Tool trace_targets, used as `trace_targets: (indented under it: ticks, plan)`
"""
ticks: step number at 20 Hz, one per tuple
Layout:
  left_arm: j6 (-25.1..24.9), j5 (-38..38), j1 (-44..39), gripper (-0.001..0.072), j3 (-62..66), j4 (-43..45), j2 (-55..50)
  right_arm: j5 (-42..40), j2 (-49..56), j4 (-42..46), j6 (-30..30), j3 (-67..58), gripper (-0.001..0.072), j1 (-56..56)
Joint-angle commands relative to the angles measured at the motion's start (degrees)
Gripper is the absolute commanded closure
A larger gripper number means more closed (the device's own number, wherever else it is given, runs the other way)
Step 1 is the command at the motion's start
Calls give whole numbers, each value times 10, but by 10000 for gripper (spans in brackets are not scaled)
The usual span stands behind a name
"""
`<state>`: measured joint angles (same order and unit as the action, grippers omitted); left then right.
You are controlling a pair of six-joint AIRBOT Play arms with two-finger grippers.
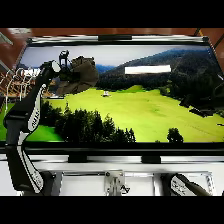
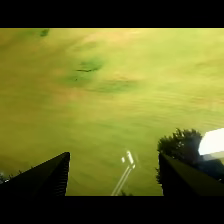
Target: Fold the shirts.
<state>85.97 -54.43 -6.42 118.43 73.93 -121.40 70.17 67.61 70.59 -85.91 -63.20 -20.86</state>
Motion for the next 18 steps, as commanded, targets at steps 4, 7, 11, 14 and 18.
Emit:
trace_targets:
  ticks: [4, 7, 11, 14, 18]
  plan:
    - [-47, -6, -55, 675, 1, -5, 191, 10, 0, -47, 12, -29, 35, 0]
    - [-54, -19, -110, 675, 0, -4, 313, 28, -7, -42, 24, -123, 35, 0]
    - [-40, -114, -187, 675, -2, -4, 410, 27, -43, -30, 16, -273, 35, 0]
    - [-15, -137, -258, 675, -58, -5, 434, 27, -78, 7, -16, -348, 35, 0]
    - [28, -68, -374, 675, -151, -5, 415, 44, -114, 117, -42, -386, 35, 0]
